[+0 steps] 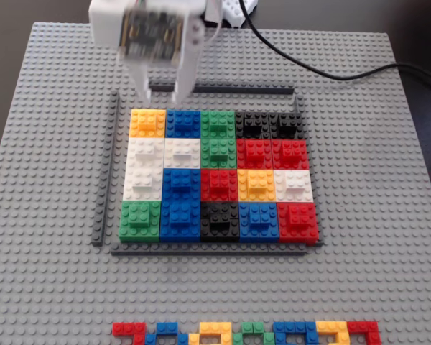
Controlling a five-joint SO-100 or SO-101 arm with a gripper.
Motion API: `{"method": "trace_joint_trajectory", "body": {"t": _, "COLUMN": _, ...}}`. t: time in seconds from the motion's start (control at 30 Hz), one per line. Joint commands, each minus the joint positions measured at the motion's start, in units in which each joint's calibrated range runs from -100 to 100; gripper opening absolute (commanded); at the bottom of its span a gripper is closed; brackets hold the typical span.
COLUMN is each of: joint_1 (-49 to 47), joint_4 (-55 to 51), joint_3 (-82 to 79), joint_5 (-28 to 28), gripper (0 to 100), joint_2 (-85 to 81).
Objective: Grab the cube and place it into the grid
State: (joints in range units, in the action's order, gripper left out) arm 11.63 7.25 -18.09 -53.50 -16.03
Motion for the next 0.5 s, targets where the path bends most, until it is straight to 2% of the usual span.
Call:
{"method": "trace_joint_trajectory", "body": {"t": 0.0, "joint_1": -1.06, "joint_4": -0.07, "joint_3": 2.1, "joint_5": 0.88, "gripper": 2, "joint_2": -13.46}}
{"method": "trace_joint_trajectory", "body": {"t": 0.3, "joint_1": -6.58, "joint_4": 1.3, "joint_3": -5.79, "joint_5": 3.42, "gripper": 0, "joint_2": -35.73}}
{"method": "trace_joint_trajectory", "body": {"t": 0.47, "joint_1": -10.78, "joint_4": 6.28, "joint_3": -11.31, "joint_5": 5.23, "gripper": 0, "joint_2": -46.74}}
